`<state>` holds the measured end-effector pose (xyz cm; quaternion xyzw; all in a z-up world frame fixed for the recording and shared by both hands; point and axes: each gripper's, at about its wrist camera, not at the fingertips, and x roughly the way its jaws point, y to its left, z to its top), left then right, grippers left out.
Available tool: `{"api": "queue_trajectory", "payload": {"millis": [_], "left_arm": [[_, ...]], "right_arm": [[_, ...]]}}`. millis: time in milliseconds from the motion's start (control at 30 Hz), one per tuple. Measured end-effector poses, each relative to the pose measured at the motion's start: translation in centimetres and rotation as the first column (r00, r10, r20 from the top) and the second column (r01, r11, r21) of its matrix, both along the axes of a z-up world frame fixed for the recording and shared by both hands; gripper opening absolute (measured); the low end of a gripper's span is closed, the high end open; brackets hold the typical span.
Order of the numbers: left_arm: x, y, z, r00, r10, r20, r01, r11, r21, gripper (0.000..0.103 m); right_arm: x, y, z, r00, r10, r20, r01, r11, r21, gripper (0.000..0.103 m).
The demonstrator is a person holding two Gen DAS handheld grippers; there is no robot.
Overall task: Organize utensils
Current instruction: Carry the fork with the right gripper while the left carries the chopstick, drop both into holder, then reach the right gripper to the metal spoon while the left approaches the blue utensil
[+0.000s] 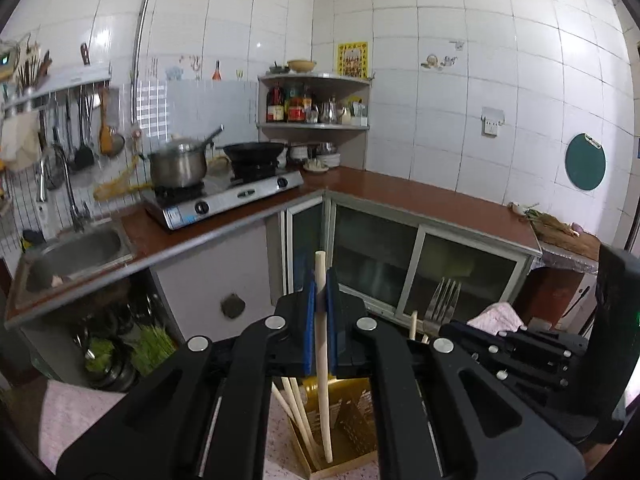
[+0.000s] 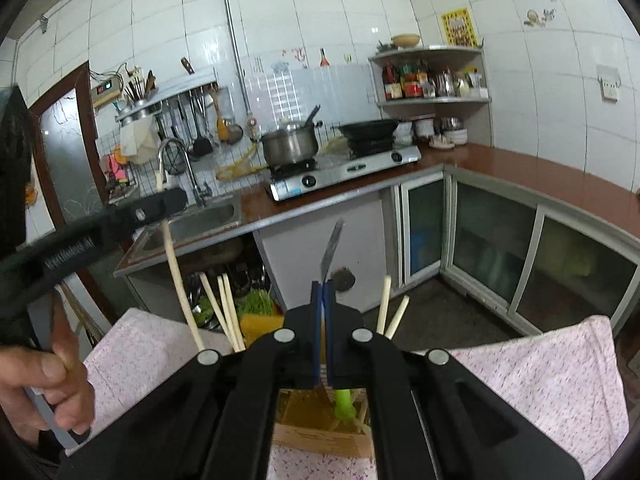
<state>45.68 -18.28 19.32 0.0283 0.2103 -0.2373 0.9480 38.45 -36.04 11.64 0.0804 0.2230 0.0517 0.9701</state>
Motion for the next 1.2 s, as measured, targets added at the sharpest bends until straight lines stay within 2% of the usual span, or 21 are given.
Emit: {"api": "queue_trajectory", "payload": {"millis": [133,233,267,300,433,533,567,600,633,667,833,933,1100,1200], "left_arm": [[0.7,0.7,-3.5,0.999,0.018,-0.044,-0.017,1.000,0.023,0.005],[0.6,1.4,-4.7,0.998,0.035,-0.059,-0.034,0.999,0.026,0.028],[0.4,1.6,-4.7,0.997,0.038,-0.060,-0.036,0.999,0.023,0.047],[0.2,1.8,-4.7,0.998,0.037,-0.059,-0.037,0.999,0.016,0.055],[-1.8,2.8,-3.7,0.998,0.045,-0.038,-0.044,0.999,0.014,0.056],[-4.3,4.7,-4.0,0.996,0.079,-0.038,-0.078,0.997,0.026,0.057],[-5.6,5.9,-4.8,0.994,0.097,-0.047,-0.096,0.995,0.031,0.057],[-6.9,7.0,-5.7,0.992,0.110,-0.059,-0.108,0.994,0.035,0.058],[-8.0,8.0,-6.7,0.990,0.120,-0.073,-0.117,0.992,0.044,0.058],[-9.5,9.6,-8.2,0.985,0.142,-0.098,-0.138,0.989,0.054,0.058],[-16.6,15.5,-14.6,0.954,0.212,-0.210,-0.209,0.977,0.038,0.058],[-20.3,16.9,-17.4,0.943,0.227,-0.244,-0.226,0.974,0.031,0.059],[-23.3,17.9,-21.2,0.929,0.203,-0.308,-0.219,0.975,-0.021,0.063],[-24.3,17.6,-22.4,0.926,0.183,-0.330,-0.206,0.978,-0.036,0.063]], "right_arm": [[-0.2,0.2,-1.2,1.000,0.002,-0.031,-0.002,1.000,-0.022,0.005],[-1.0,0.2,-0.7,1.000,-0.004,-0.016,0.004,1.000,-0.022,0.005],[-1.3,0.2,-0.3,1.000,-0.007,-0.009,0.007,1.000,-0.028,0.005],[-1.8,0.3,0.1,1.000,-0.008,-0.003,0.008,0.999,-0.034,0.005],[-4.6,0.1,1.5,0.999,-0.027,0.021,0.028,0.998,-0.060,0.005],[-8.6,-1.0,0.6,0.998,-0.065,0.003,0.065,0.996,-0.066,0.005],[-9.9,-1.4,-0.1,0.997,-0.080,-0.012,0.079,0.995,-0.062,0.012],[-11.3,-1.9,-1.0,0.995,-0.093,-0.026,0.092,0.994,-0.055,0.034],[-13.2,-2.4,-2.3,0.993,-0.111,-0.043,0.110,0.993,-0.038,0.047],[-14.6,-2.7,-3.4,0.991,-0.120,-0.056,0.119,0.993,-0.023,0.054],[-22.2,-2.6,-10.1,0.962,-0.190,-0.197,0.193,0.981,-0.004,0.054],[-24.9,-1.5,-13.1,0.938,-0.216,-0.270,0.222,0.975,-0.005,0.054],[-25.4,1.2,-16.9,0.898,-0.249,-0.363,0.272,0.962,0.012,0.054],[-24.5,3.2,-18.0,0.889,-0.246,-0.386,0.268,0.963,0.003,0.055]]}}
